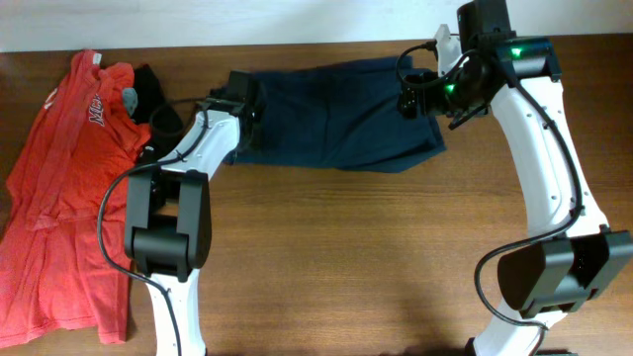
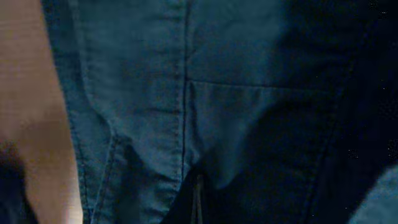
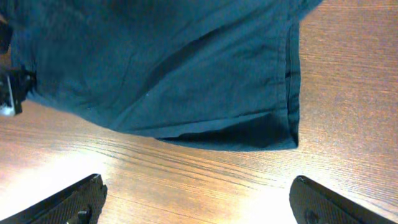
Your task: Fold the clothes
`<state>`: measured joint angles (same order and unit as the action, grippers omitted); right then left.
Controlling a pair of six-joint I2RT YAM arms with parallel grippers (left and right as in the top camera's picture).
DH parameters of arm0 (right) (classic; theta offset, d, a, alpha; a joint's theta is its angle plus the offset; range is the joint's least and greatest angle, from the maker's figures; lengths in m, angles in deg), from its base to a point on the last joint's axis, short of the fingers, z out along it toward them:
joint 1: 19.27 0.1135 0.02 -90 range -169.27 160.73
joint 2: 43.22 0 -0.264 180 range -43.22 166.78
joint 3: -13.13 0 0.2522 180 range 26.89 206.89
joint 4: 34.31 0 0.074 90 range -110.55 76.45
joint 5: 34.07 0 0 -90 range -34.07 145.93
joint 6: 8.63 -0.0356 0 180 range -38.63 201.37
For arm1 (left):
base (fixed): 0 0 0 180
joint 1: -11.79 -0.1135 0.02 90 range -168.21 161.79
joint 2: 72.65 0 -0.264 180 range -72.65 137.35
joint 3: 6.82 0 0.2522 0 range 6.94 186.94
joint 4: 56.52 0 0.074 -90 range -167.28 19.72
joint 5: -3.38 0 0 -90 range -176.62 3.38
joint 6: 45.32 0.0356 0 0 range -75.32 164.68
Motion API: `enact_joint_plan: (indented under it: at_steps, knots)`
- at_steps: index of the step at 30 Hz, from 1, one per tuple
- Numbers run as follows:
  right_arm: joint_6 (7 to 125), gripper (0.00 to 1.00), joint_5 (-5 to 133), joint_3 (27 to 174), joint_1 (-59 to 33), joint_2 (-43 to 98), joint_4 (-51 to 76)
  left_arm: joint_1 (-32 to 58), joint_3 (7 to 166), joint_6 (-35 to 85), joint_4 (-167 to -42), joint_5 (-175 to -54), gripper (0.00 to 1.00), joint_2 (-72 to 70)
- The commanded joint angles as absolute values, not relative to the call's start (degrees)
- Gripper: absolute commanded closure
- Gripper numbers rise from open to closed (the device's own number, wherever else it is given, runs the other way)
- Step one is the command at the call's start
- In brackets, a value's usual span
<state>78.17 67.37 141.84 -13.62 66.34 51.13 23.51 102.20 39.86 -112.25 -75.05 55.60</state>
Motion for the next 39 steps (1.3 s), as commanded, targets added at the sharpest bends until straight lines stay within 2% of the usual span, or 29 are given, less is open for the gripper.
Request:
enact_joint_plan:
  at_steps: [1,12,17,20,21,23,25,29,39]
  knots:
    - [77.9,0.01,67.5,142.5,-14.1,65.8,51.0,23.6,99.6,36.3,-118.9,-82.2,1.0,57.5]
    - [77.9,0.01,67.5,142.5,-14.8,65.9,48.3,23.7,99.6,34.6,-133.7,-83.9,0.99,45.8]
    - [77.9,0.01,68.2,142.3,-14.6,66.6,44.7,23.6,99.6,34.6,-134.0,-83.9,0.99,35.9]
    - [77.9,0.01,68.2,142.2,-14.4,68.3,44.2,23.5,99.6,34.6,-132.3,-83.8,0.94,30.9]
    - [77.9,0.05,68.2,142.2,-14.3,69.2,44.4,23.3,99.6,34.6,-131.2,-83.7,0.93,29.6]
    - [77.9,0.27,68.6,142.2,-14.0,71.1,44.8,22.9,99.6,34.6,-128.7,-83.1,0.92,28.7]
    - [77.9,0.38,69.3,142.0,-13.9,73.5,45.0,22.4,99.6,33.8,-125.9,-83.0,0.89,28.9]
    - [77.9,0.41,70.7,141.9,-13.8,78.3,45.2,21.4,99.6,33.6,-121.0,-83.0,0.89,30.9]
    - [77.9,0.66,73.5,141.8,-14.1,84.1,43.1,18.5,99.6,33.6,-109.1,-83.9,0.88,37.3]
